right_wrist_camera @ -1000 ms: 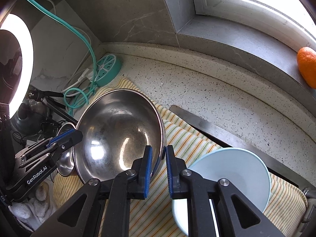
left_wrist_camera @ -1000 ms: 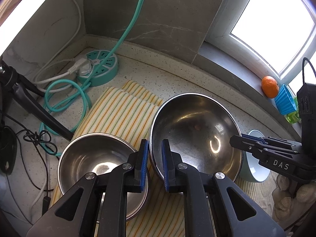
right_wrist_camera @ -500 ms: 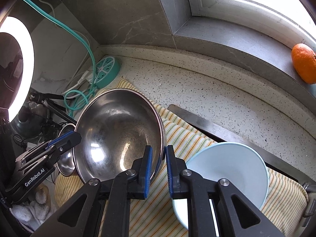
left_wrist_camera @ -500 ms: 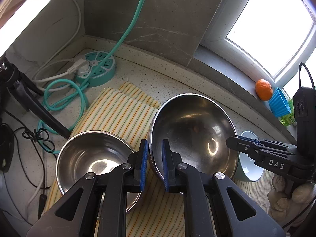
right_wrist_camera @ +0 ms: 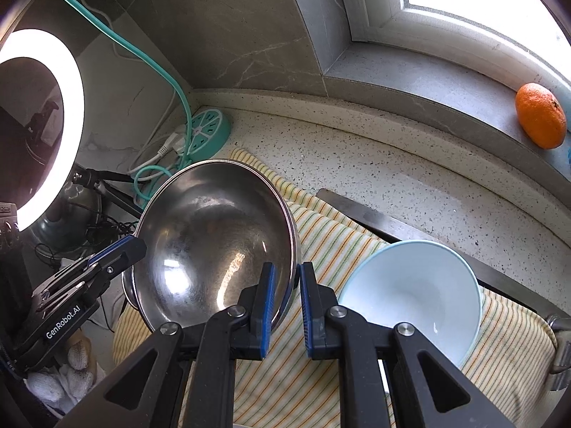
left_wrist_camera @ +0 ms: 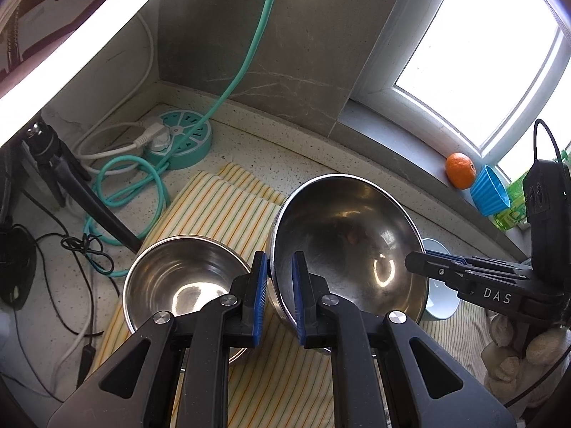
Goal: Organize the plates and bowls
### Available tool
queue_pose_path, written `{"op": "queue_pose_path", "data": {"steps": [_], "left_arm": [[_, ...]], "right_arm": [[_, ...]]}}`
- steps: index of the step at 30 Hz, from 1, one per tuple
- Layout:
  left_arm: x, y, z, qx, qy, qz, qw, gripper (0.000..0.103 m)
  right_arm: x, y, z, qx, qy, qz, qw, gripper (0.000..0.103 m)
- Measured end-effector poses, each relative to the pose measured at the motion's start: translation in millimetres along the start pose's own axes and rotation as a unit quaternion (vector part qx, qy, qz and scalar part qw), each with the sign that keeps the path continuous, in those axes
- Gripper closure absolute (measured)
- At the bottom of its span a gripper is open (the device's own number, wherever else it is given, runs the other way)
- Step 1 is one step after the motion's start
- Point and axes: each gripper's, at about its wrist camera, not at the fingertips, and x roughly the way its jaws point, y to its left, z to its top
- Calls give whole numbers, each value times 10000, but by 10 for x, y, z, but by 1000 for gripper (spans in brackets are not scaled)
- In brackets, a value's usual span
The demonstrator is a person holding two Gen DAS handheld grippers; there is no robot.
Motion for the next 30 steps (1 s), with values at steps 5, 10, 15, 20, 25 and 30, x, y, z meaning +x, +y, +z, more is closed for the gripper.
{"op": "queue_pose_path", "data": {"steps": [5,10,15,20,25,30], "left_arm": [[-137,53,-55,-47,-70,-83,9999,93],[-254,123,-145,-40,-98,-120,9999,93],[-385,204,-236,-25,-114,-163,9998,93],[-557,324,-349,-35,-156,-198,9997,93],[-720,453,-468,-60,-169,-211,9996,93],[-841,596,-611,-108,-139,-258,9995,93]], "right_arm": [[-120,111,-86,-13,-52,6,10000,90],[-215,232,-205,0,-86,24,10000,90],[-289,373,-319,9,-107,27,9999,90],[-352,536,-481,44,-119,69,9999,90],[-388,736,-669,25,-125,100,9999,90],[-391,893,-871,35,-92,109,9999,90]]}}
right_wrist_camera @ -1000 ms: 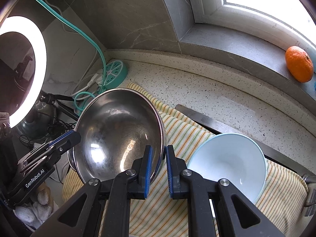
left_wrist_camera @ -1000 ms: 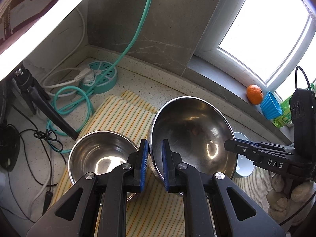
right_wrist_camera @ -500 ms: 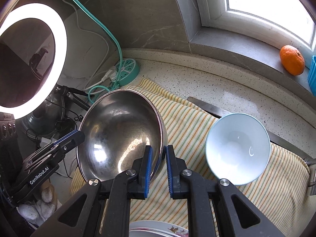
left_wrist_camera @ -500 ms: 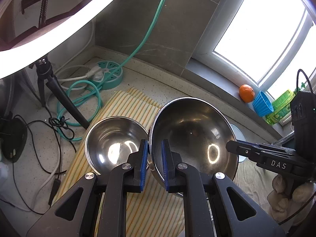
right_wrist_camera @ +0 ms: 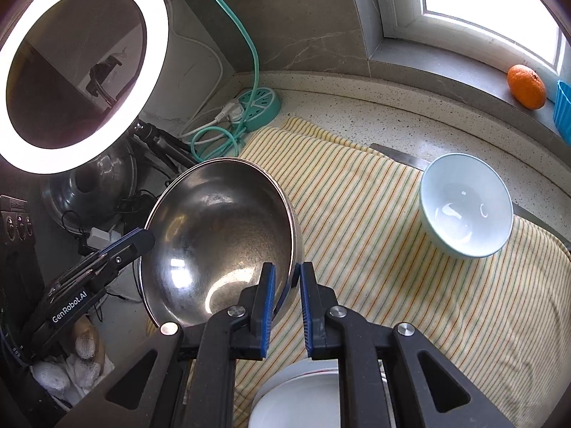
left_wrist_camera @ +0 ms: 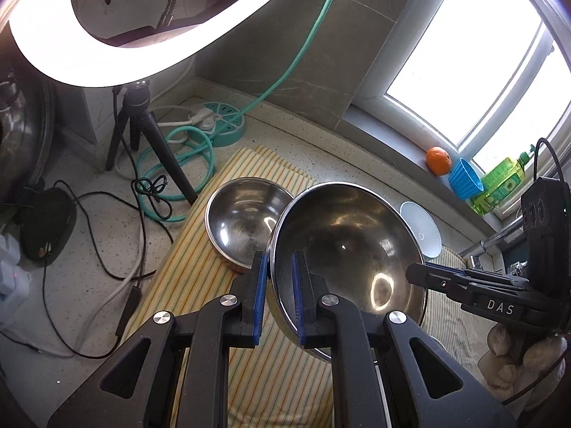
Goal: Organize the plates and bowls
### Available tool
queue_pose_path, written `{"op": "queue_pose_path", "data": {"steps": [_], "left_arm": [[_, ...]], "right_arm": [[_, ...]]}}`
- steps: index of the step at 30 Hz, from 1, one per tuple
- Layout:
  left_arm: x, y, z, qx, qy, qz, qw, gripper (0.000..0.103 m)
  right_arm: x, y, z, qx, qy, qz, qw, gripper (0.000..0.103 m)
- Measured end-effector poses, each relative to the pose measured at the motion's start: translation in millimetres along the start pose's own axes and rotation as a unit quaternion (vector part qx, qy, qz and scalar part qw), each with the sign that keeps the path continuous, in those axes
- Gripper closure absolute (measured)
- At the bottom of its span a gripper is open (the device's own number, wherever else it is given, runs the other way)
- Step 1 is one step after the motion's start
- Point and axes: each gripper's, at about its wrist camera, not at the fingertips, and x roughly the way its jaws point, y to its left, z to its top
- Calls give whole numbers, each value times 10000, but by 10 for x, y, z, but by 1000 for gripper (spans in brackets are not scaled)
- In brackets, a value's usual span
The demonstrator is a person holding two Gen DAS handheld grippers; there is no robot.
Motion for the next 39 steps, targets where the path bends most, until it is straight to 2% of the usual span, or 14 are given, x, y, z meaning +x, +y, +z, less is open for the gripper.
{"op": "queue_pose_path", "data": {"steps": [11,22,39], "left_arm": [[-158,334,-355,-139,149,86,9998,93],[-141,589,-701,-426,481,84,9979,93],[-165,658,-868,-456,570,138,9972,93]], "right_arm": [[215,284,-431,2,290,25,9996,90],[384,446,-790,-11,541,31,9985,90],[519,475,-989,-67,745,-34,9972,90]]}}
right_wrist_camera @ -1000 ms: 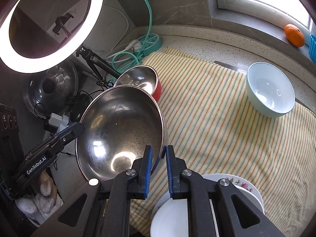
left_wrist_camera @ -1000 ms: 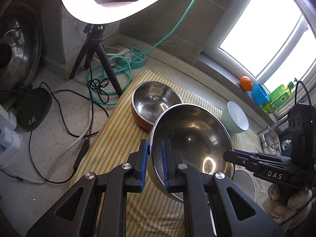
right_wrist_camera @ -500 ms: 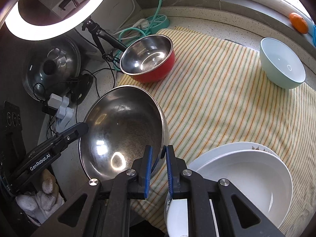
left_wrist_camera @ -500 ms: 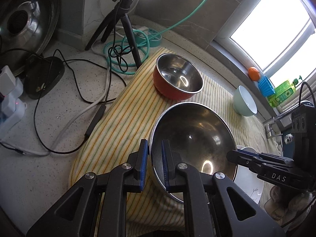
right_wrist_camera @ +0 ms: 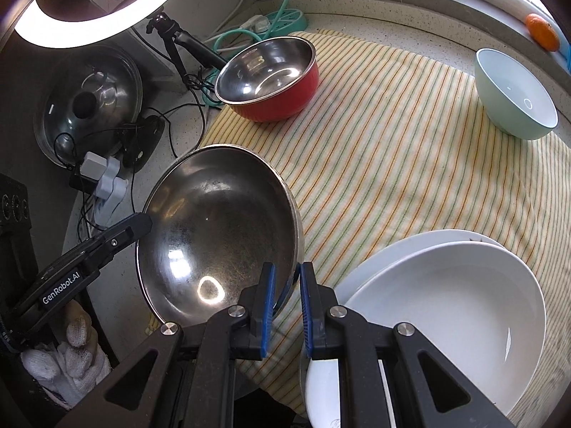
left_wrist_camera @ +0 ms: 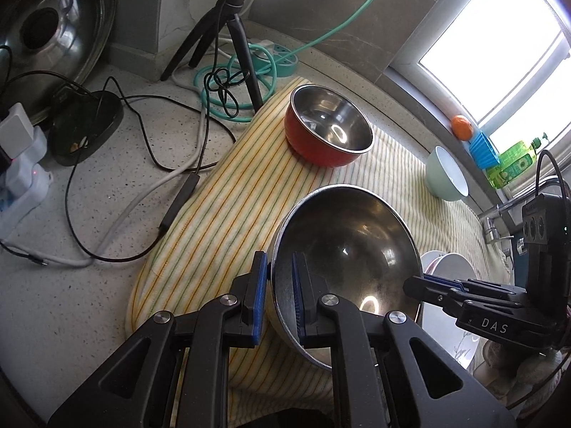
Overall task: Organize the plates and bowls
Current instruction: 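Carry the large steel bowl with both tools over the red-bottomed bowl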
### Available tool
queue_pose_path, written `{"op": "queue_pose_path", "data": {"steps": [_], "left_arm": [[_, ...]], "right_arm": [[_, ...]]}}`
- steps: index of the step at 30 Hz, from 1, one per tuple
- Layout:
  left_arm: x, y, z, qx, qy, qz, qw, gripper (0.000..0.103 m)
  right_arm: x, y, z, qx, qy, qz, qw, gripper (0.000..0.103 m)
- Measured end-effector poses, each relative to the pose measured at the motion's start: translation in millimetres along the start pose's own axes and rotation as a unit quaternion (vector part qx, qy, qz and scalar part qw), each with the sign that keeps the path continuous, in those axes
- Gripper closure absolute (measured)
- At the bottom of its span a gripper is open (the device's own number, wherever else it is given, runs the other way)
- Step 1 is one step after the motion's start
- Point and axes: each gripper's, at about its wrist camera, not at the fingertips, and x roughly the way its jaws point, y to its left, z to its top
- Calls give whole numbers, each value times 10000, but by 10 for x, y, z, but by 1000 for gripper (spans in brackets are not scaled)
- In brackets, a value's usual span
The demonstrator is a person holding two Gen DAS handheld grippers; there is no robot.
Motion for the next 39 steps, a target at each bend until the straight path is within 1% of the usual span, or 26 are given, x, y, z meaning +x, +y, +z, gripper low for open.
{"op": "queue_pose_path", "data": {"steps": [7,18,21,26,29,35,39], "left_arm": [[28,36,-16,-32,41,-4,10000,93],[7,32,-14,-41,62,-95,9999,93],[7,50,-5,-88,91,-141,9998,93],[-53,66,25,-114,-7,-128,9999,92],[-103,99,73,-241,-83,-167,9995,92],[-171,138,185,-541,-310,-305,9976,92],[-125,198,240,-719,-314,-386,9962,92]], "right_arm": [[-30,30,8,-24,-76,7,10000,90],[-14,8,12,9,-59,-13,10000,90],[-16,14,12,-32,-51,24,10000,88],[-56,27,11,-61,-107,58,9999,88],[-105,12,34,-11,-170,110,9998,85],[-246,-26,118,14,-361,146,9992,85],[-361,-41,224,17,-496,167,9986,85]]}}
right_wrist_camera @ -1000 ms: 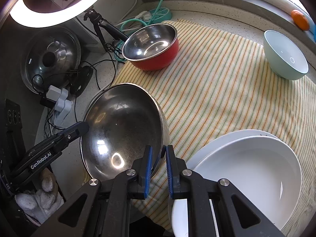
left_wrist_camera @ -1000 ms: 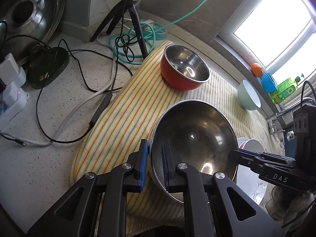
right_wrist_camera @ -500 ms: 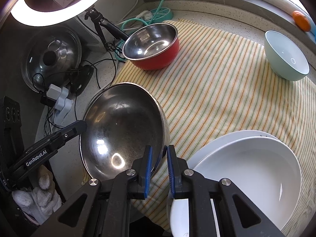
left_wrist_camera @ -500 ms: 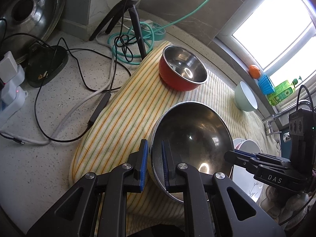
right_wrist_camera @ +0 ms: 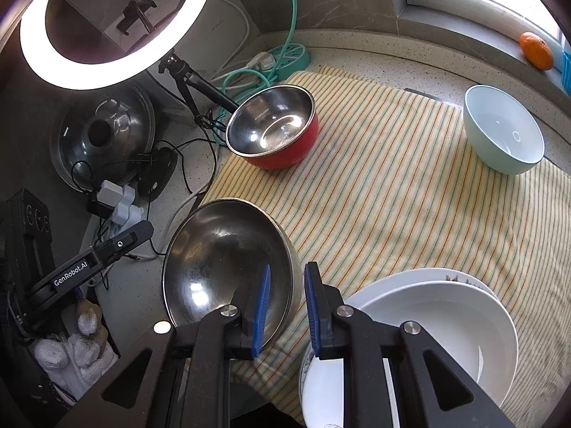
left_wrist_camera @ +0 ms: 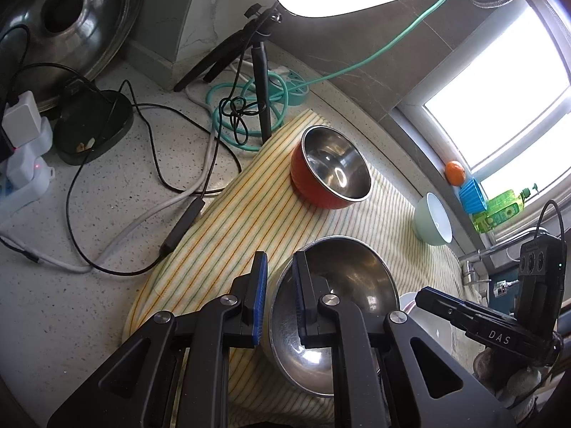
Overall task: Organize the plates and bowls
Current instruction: 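Carry the large steel bowl with both tools over the red-bottomed bowl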
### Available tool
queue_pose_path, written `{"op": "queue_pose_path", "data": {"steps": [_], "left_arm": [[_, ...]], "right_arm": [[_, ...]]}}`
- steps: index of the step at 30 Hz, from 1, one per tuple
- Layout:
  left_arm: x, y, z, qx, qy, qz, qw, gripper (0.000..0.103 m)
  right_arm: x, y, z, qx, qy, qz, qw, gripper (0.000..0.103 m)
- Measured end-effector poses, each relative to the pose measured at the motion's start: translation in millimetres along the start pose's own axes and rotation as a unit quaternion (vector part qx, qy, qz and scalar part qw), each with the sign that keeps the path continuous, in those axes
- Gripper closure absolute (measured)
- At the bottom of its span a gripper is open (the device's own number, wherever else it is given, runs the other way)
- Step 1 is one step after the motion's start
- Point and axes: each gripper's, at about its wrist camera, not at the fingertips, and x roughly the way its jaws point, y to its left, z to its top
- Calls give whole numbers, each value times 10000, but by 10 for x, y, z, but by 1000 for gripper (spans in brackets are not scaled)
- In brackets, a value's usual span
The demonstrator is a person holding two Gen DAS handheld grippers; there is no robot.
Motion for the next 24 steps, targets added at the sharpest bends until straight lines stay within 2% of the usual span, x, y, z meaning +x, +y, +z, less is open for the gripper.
{"op": "queue_pose_path", "data": {"steps": [11,18,24], "left_arm": [[131,69,199,-380,-62,-135,9992,92],[241,12,315,-489,-107,-203,9985,92],[342,-82,398,-492,-187,-126,9985,92]], "right_arm": [[-123,-106,535,-30,-246,93,9997,85],[22,-292,903,289,-211,391,9986,85],[149,-361,1128,300,-170,448,9984,84]]}}
